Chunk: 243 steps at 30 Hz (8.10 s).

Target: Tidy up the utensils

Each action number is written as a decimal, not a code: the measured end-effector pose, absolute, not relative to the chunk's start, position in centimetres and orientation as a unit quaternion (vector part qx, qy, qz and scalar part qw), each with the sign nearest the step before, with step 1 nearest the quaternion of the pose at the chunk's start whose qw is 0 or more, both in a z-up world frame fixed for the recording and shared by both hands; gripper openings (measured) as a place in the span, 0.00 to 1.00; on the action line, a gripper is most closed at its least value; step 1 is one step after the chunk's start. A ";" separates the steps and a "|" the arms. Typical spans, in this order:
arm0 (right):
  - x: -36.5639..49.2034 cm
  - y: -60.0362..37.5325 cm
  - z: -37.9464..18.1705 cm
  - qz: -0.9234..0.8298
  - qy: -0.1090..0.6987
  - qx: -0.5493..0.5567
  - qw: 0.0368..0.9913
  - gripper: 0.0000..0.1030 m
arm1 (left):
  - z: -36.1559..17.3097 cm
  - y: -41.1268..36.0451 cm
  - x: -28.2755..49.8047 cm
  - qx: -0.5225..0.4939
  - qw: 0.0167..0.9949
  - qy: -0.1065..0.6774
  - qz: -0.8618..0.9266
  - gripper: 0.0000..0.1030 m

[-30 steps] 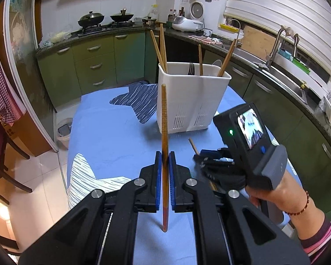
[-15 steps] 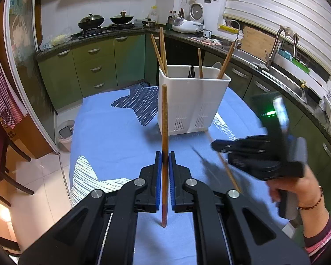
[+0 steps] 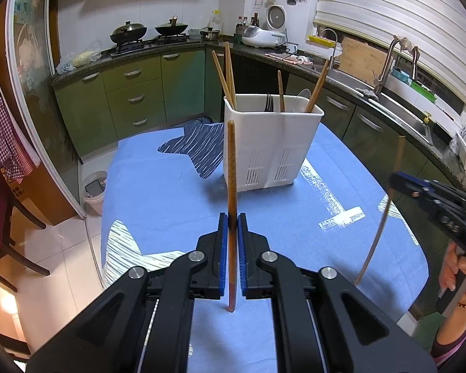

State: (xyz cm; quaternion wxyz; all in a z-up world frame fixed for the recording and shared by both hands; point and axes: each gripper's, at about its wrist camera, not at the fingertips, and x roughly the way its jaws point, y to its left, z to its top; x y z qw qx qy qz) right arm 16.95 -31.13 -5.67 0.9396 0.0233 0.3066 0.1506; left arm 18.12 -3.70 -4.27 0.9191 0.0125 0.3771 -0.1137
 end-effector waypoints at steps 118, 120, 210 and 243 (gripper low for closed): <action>14.5 -31.9 -6.9 0.075 0.201 0.004 0.977 0.95 | -6.2 -0.6 10.4 -0.045 0.971 0.228 -0.065 0.93; 12.6 -32.4 -8.5 0.072 0.205 0.008 0.976 0.95 | -6.6 -0.9 10.0 -0.051 0.970 0.228 -0.068 0.93; -3.8 -31.5 -3.3 0.086 0.153 -0.001 0.985 0.96 | -3.3 -1.9 -1.2 -0.051 0.969 0.229 -0.079 0.93; -3.8 -31.4 -3.8 0.089 0.156 0.000 0.984 0.96 | -3.3 -1.3 -0.2 -0.055 0.963 0.255 -0.062 0.93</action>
